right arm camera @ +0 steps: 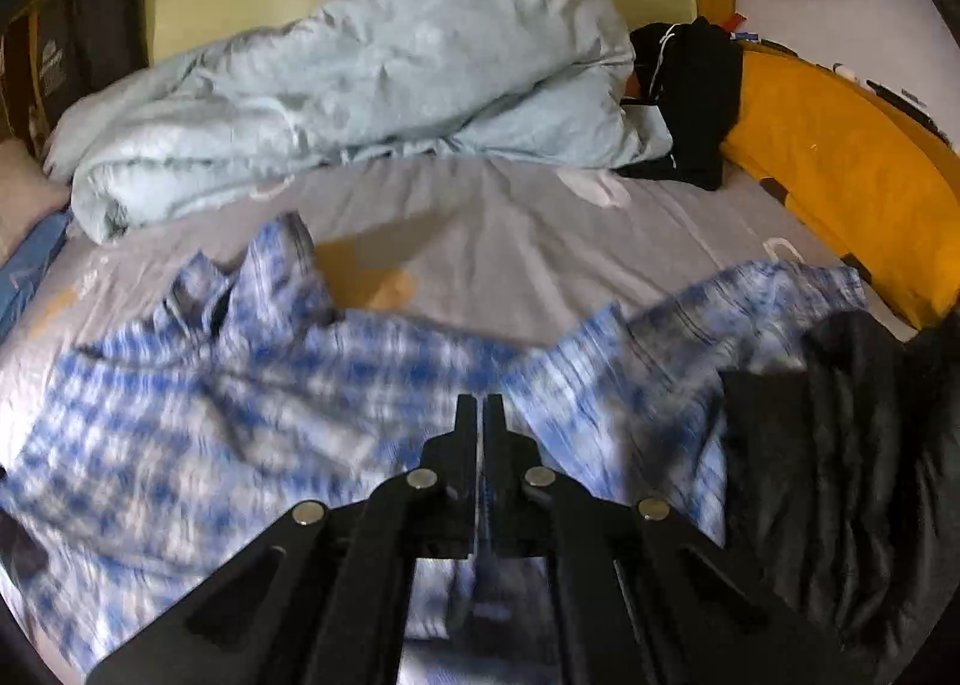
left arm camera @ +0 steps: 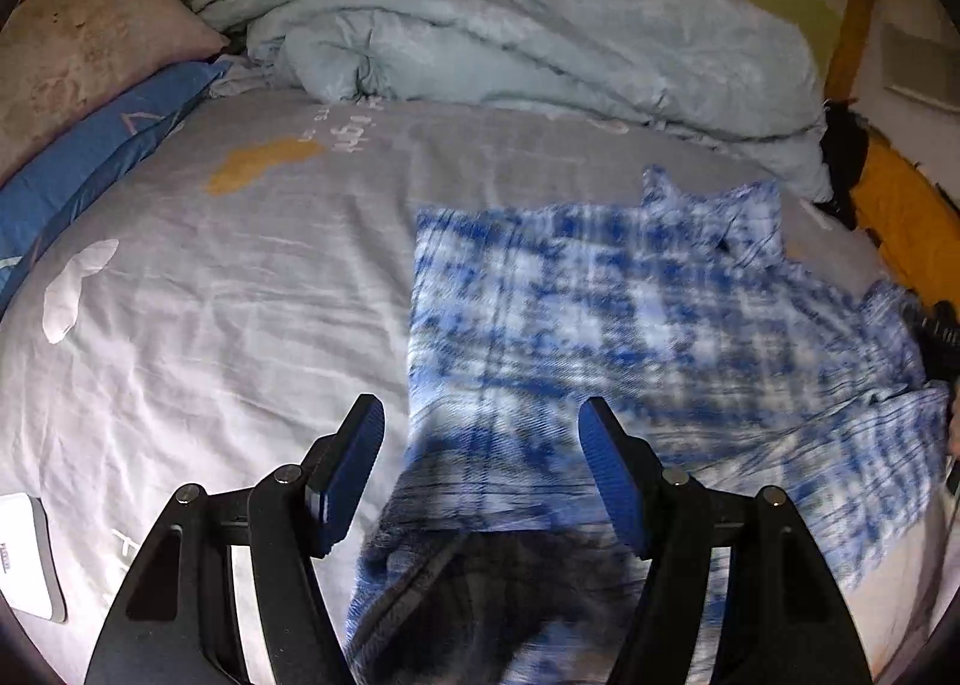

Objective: Fold large clothes

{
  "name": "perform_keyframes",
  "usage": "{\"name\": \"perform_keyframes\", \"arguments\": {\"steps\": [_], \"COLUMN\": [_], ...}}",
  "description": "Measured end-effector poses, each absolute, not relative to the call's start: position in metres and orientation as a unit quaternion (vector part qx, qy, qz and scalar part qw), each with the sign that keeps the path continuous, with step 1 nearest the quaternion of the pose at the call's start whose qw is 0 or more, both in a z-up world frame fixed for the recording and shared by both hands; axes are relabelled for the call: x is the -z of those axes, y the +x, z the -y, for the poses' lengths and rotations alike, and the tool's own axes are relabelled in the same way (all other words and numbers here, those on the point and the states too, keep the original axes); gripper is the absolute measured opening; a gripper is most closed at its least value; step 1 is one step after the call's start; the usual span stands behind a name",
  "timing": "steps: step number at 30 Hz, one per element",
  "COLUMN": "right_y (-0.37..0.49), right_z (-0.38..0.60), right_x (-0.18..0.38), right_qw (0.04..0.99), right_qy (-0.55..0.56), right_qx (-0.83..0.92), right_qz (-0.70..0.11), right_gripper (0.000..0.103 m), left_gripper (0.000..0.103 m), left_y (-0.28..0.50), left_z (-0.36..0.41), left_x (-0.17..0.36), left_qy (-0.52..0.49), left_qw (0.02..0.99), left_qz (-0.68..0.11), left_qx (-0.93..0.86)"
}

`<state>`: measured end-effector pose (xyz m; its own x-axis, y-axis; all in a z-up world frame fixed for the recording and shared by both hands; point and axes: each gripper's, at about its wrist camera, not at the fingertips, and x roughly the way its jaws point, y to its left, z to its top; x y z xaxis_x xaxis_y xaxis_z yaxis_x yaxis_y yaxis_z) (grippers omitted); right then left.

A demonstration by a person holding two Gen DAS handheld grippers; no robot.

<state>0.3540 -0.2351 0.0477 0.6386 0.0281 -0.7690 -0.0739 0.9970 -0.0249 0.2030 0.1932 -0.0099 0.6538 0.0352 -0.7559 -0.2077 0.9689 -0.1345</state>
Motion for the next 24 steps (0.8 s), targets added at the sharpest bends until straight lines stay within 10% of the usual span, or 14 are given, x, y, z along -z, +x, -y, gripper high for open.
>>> {"name": "perform_keyframes", "arguments": {"steps": [9, 13, 24], "right_y": [0.274, 0.247, 0.195], "right_z": [0.242, 0.246, 0.269], "right_x": [-0.074, -0.086, -0.066], "right_qw": [0.915, 0.921, 0.897], "right_qy": [-0.002, -0.002, 0.095], "right_qx": [-0.079, -0.087, -0.067], "right_qz": [-0.395, -0.380, -0.426], "right_gripper": [0.003, 0.029, 0.051], "left_gripper": [0.066, 0.074, 0.095], "left_y": [0.181, 0.164, 0.112], "left_z": [-0.190, -0.191, -0.185], "left_x": [-0.024, -0.037, -0.007], "left_qy": [-0.098, -0.108, -0.194], "left_qw": [0.924, 0.926, 0.893], "left_qz": [-0.364, -0.357, -0.405], "left_qx": [-0.065, -0.058, -0.041]}}
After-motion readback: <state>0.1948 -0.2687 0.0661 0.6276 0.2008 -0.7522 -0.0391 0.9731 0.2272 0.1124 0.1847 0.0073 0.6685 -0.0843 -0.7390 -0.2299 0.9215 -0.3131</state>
